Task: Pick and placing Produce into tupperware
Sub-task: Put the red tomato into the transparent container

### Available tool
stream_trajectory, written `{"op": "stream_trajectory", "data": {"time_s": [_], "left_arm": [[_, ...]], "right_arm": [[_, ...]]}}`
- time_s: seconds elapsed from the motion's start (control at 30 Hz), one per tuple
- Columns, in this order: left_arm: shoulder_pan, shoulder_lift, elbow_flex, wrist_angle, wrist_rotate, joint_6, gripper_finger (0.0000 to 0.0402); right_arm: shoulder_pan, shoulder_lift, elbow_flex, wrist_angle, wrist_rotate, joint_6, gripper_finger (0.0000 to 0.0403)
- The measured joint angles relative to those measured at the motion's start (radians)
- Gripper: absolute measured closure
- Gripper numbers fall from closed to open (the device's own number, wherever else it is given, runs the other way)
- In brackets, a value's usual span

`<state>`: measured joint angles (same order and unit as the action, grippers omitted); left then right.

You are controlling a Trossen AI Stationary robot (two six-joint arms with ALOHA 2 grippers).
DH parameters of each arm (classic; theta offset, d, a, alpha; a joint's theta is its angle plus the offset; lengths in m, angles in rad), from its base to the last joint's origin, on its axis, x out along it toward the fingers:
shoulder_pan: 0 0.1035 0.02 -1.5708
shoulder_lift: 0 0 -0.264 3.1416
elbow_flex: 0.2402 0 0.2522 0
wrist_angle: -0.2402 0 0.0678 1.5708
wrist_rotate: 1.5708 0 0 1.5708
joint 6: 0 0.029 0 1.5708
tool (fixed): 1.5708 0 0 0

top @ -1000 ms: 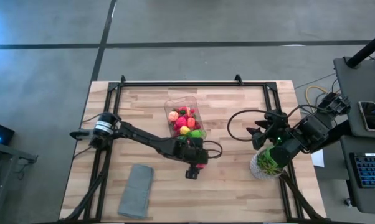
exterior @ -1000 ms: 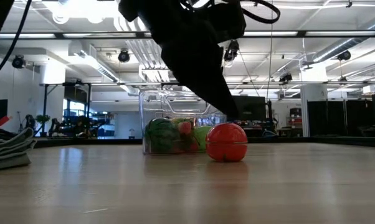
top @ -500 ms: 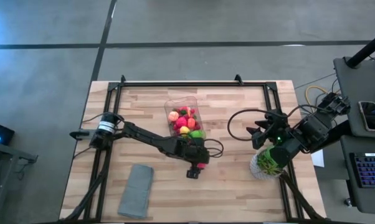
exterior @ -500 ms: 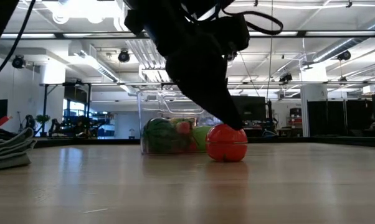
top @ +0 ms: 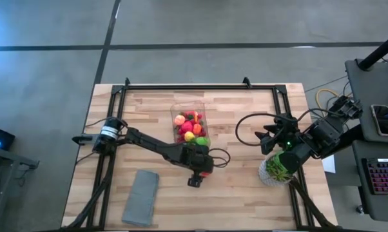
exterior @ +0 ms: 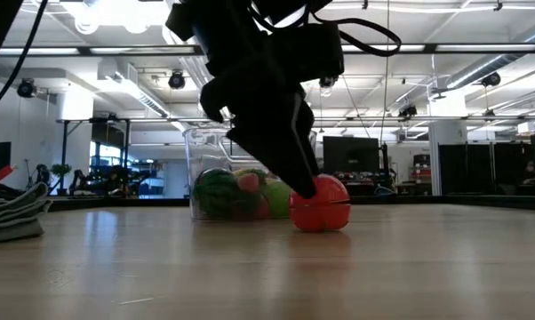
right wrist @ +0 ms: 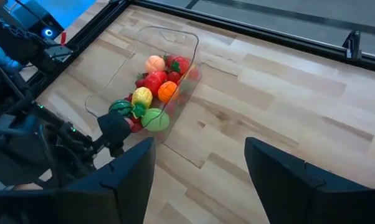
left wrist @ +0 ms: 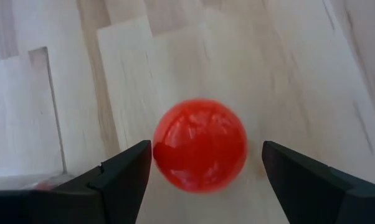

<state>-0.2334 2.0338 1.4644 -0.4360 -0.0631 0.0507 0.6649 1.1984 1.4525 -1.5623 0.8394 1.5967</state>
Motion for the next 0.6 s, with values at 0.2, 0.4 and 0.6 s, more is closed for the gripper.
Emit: {"op": "stream_trajectory", "data": {"time_s": [0.2,0.4,0.6], "left_arm": [[-0.013,-0.001,0.003,-0.024,-0.02,0.012,0.0112],[-0.023,-0.001,0.028,-0.024,-0.028,0.005,0.0112],[-0.039,-0.001,0.065,-0.046,-0.073,0.086,0.0112]], "right_arm": [[0.0,0.0,0.0,-0.002,0.0,-0.008,0.0166],[0.0,0.0,0.0,-0.003,0.0,-0.009,0.0161],[0.0,0.0,0.0,-0.005,0.0,-0.011,0.0164]]}}
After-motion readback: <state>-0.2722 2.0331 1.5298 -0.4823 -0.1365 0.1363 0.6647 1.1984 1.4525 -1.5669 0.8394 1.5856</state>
